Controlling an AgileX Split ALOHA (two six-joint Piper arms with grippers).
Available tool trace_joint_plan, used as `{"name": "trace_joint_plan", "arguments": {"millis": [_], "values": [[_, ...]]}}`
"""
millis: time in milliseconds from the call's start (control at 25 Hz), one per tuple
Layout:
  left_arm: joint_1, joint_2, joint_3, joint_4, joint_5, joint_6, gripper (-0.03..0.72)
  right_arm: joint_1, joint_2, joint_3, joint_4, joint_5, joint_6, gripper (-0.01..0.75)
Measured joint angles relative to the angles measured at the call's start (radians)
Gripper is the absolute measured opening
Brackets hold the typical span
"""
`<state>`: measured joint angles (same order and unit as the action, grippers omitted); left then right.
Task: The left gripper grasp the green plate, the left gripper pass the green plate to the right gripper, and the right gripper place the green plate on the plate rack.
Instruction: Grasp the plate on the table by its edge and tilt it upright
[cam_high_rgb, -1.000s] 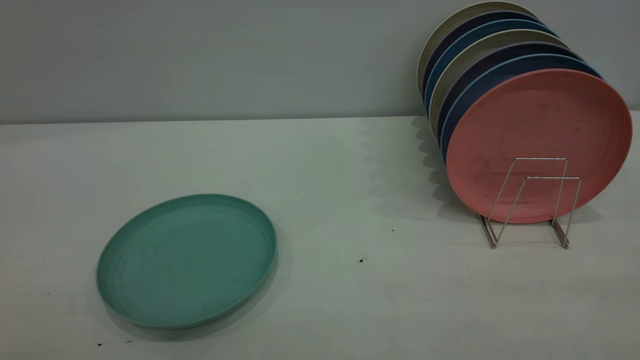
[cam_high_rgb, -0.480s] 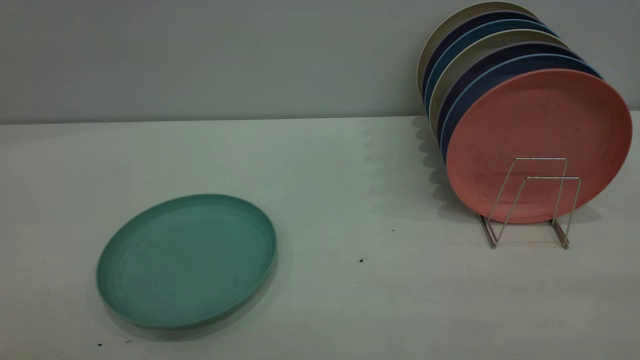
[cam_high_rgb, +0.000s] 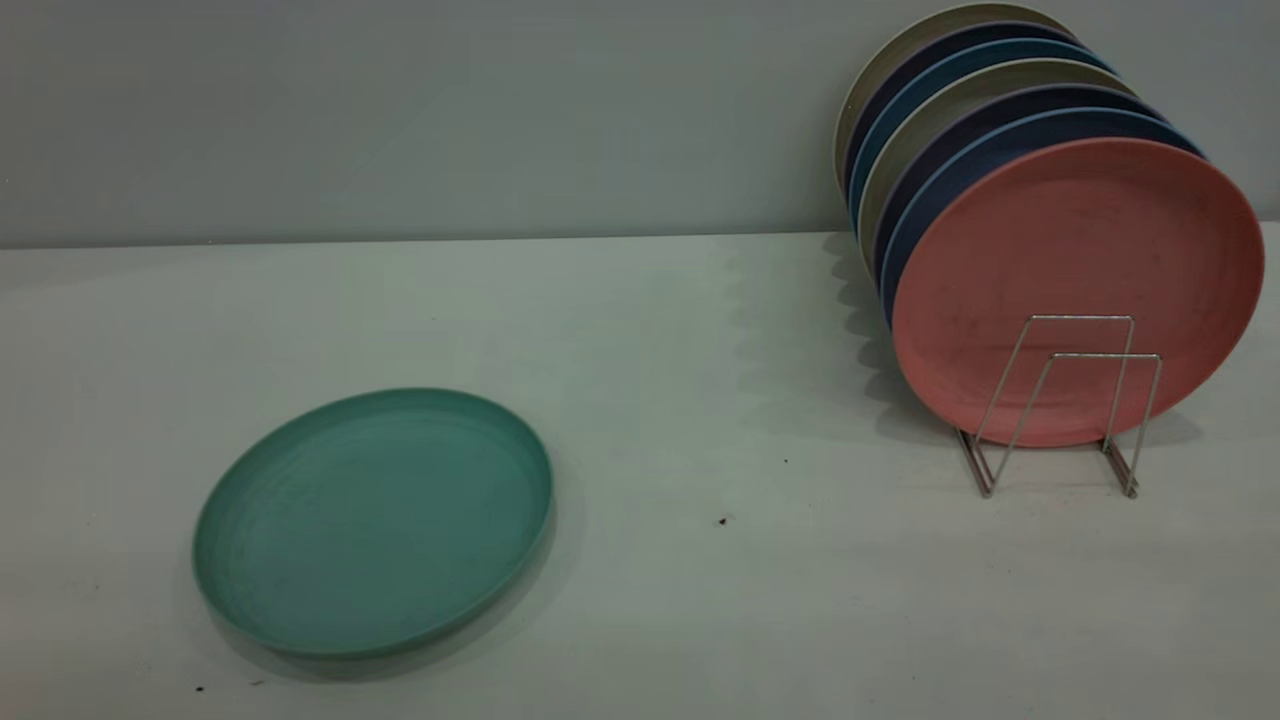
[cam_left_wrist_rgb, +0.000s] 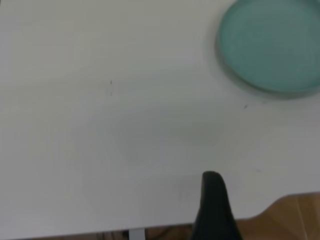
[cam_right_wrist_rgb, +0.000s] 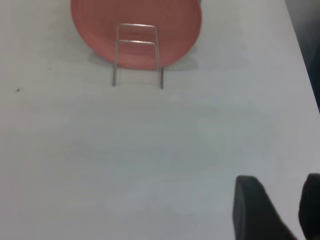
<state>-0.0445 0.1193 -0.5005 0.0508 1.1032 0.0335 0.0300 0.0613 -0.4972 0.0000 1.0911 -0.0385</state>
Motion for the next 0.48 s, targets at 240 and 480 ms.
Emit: {"name": "trace_joint_plan", "arguments": {"millis": [240, 480], "values": [[0.0, 0.331, -0.109, 0.002, -0.138, 0.003, 0.568, 0.0, 0.272, -0.06, 0.021, -0.186, -0.04, 0.392], [0.0, 0.699, -0.243, -0.051, -0.219, -0.019, 0.568, 0.0, 0.596, -0.128, 0.069, -0.292, -0.094, 0.499]]}}
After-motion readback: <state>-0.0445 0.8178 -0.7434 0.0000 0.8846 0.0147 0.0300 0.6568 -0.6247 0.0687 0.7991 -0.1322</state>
